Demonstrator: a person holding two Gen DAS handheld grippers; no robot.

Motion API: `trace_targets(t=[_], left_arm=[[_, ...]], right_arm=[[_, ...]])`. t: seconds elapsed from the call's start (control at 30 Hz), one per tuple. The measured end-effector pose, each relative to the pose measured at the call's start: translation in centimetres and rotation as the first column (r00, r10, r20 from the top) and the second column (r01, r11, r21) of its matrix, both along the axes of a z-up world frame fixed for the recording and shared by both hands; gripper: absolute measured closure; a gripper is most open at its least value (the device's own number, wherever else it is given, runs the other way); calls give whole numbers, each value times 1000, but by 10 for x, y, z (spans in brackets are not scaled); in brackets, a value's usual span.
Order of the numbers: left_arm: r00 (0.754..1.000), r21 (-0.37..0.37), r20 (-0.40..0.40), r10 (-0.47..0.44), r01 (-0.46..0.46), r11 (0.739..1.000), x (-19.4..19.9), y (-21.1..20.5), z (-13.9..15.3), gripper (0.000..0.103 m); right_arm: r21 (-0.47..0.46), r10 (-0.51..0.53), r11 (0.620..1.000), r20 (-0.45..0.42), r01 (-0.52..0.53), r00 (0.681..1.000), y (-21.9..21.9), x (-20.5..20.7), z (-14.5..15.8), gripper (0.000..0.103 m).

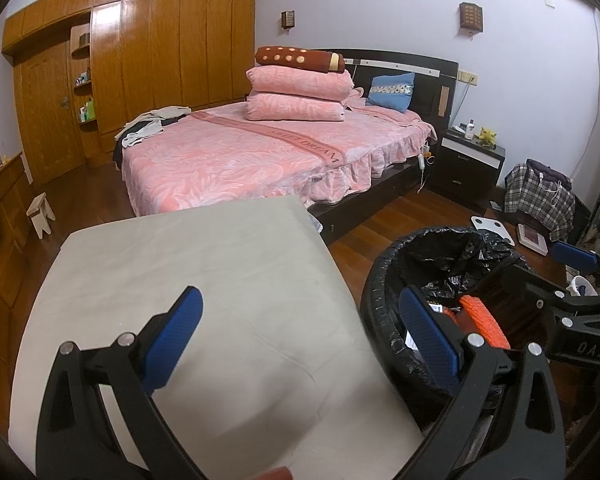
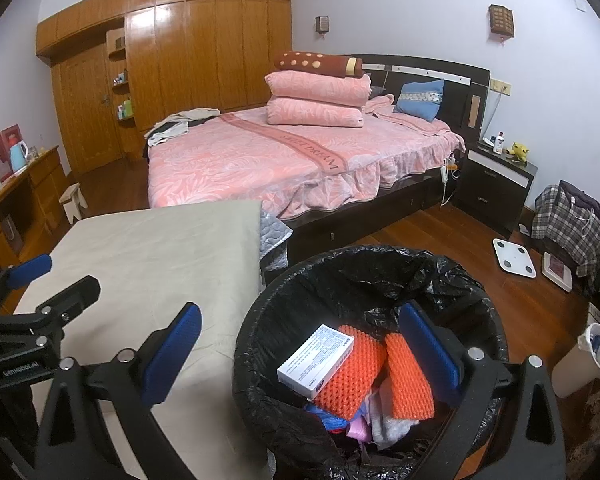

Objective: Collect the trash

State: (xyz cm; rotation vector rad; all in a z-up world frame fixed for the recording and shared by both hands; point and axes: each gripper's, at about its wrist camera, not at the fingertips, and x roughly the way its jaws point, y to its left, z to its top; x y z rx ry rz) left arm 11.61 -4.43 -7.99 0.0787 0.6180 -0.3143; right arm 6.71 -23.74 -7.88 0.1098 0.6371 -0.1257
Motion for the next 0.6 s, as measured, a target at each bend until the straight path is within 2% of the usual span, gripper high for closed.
trace_targets(t=[0.6], left_arm=[[1000, 3, 0, 2, -2, 1000, 1, 2, -1, 7]], right_arm=[[-3, 0, 1000, 0, 0, 1000, 0, 1, -1, 6]])
